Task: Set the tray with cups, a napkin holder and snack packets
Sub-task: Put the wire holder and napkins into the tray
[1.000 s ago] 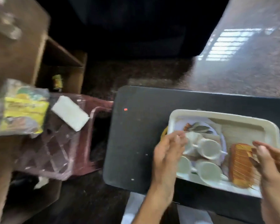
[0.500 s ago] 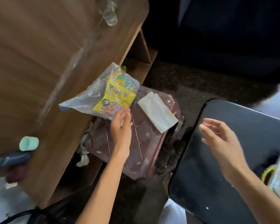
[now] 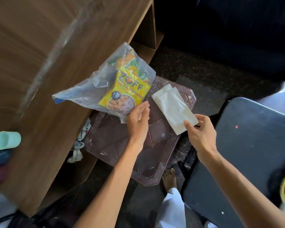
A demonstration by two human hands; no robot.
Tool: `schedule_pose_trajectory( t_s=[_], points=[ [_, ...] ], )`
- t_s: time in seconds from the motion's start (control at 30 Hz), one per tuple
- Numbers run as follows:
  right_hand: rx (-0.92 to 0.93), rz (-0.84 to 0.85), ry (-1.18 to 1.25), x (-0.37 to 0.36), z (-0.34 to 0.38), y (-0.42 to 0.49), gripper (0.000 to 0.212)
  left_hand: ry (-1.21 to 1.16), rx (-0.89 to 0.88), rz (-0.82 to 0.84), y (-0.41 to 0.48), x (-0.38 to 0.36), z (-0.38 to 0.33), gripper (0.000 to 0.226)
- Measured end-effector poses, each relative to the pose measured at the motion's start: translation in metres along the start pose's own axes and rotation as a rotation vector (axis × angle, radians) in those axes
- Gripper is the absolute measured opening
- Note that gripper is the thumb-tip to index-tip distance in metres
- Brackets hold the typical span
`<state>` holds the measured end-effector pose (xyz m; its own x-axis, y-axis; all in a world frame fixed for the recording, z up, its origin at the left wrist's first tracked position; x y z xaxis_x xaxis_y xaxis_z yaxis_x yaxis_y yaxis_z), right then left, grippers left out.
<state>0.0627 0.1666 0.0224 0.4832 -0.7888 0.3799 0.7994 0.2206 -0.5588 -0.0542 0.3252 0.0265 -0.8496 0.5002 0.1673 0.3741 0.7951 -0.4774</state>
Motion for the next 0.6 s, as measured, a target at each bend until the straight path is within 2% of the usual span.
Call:
schedule_pose_trajectory(
  t_s=[0.2, 0.4, 0.6],
  points=[
    [0.066, 0.067, -0.015, 0.003, 0.016, -0.016, 0.003, -0.042, 0.016, 0.023, -0.001, -0.006, 0.002, 0.024],
    [0.080, 0.137, 0.029, 0.009, 0.018, -0.038, 0.003, -0.139, 0.132, 0.034, -0.011, -0.021, 0.010, 0.026],
    [0.068, 0.137, 0.040, 0.008, 0.015, -0.038, 0.005, -0.318, 0.273, -0.046, -0.017, -0.035, 0.021, 0.040]
  ],
)
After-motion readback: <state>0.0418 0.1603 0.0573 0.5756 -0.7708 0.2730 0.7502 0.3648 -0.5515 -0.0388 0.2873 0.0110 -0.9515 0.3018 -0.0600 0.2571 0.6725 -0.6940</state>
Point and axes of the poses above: each hand's wrist, its own y-axis towards the middle knuckle, its own x-axis out of the back of the hand, z = x × y, the point moved 3 cm from there along y, towards the middle knuckle, and after that the axes turned 1 degree about x, right-handed, at the moved point
